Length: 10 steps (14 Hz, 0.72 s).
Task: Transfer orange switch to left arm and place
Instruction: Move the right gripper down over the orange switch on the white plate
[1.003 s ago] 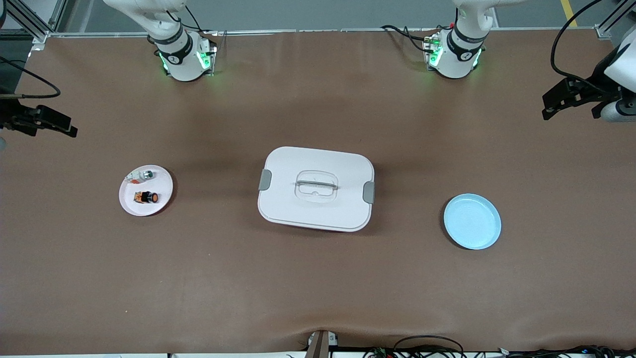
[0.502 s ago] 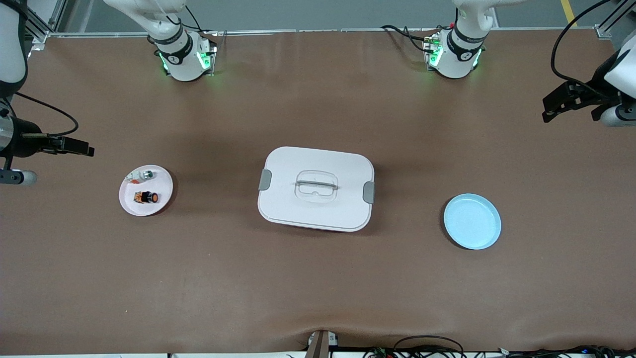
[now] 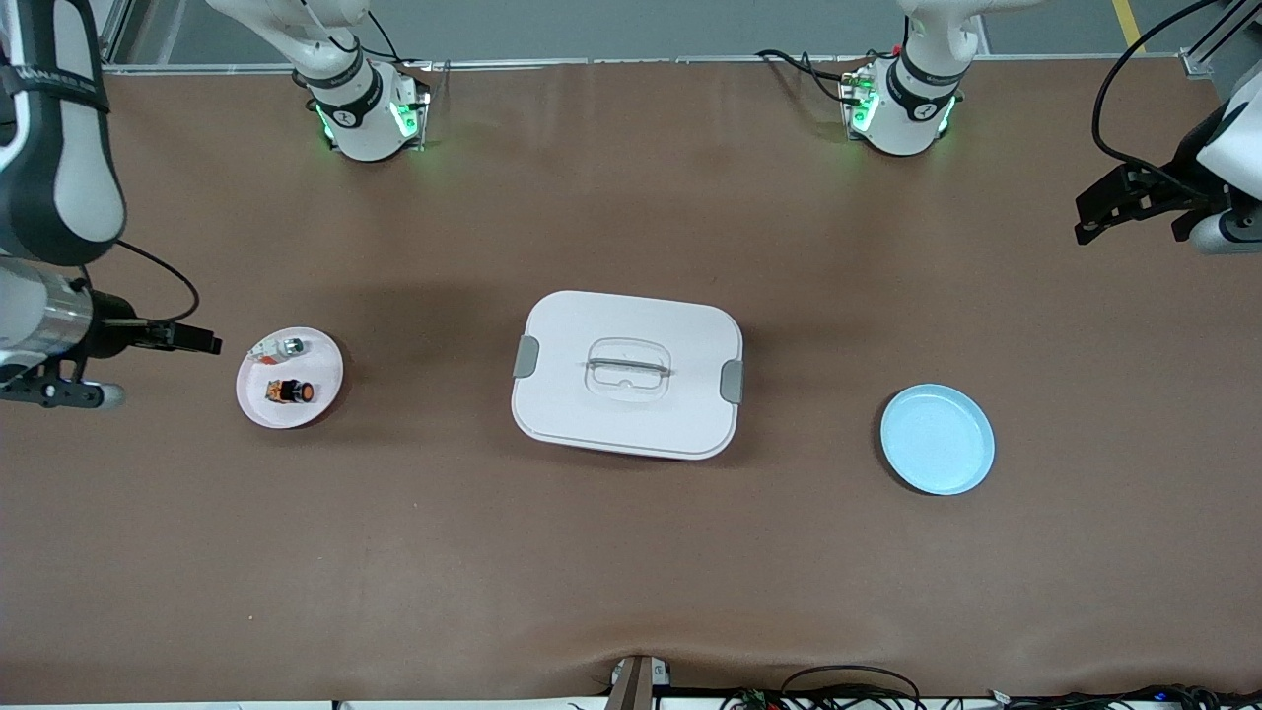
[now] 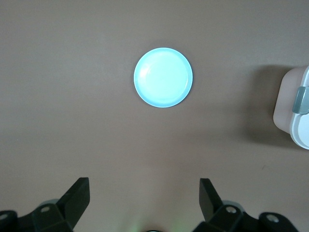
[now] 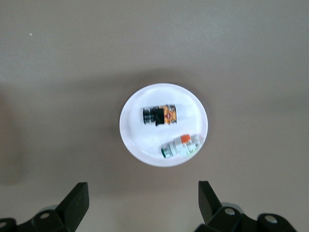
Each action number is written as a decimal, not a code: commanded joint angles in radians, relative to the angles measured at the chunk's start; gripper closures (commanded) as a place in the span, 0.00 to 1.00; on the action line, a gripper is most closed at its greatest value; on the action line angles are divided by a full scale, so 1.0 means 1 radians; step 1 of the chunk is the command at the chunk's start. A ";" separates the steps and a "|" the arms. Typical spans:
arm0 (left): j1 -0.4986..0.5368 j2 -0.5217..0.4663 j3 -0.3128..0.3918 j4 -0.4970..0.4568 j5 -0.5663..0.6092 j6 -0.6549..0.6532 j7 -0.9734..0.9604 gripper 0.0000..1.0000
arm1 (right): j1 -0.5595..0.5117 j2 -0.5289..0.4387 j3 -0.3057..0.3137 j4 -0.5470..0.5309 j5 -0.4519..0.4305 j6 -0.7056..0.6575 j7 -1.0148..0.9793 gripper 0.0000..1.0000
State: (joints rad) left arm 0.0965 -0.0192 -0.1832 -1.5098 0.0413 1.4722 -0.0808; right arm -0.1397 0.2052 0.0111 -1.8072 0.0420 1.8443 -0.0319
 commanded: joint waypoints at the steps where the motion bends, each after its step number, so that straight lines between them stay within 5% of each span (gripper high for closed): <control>1: 0.000 0.002 -0.001 0.014 0.005 -0.004 0.007 0.00 | -0.006 -0.018 0.010 -0.113 -0.001 0.143 -0.011 0.00; 10: -0.008 0.031 -0.004 0.010 0.002 0.043 -0.011 0.00 | -0.020 0.184 0.010 -0.202 0.010 0.433 -0.065 0.00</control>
State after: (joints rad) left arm 0.0948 0.0103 -0.1838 -1.5095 0.0413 1.5119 -0.0808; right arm -0.1447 0.3407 0.0126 -2.0143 0.0419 2.2434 -0.0786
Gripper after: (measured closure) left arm 0.000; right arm 0.000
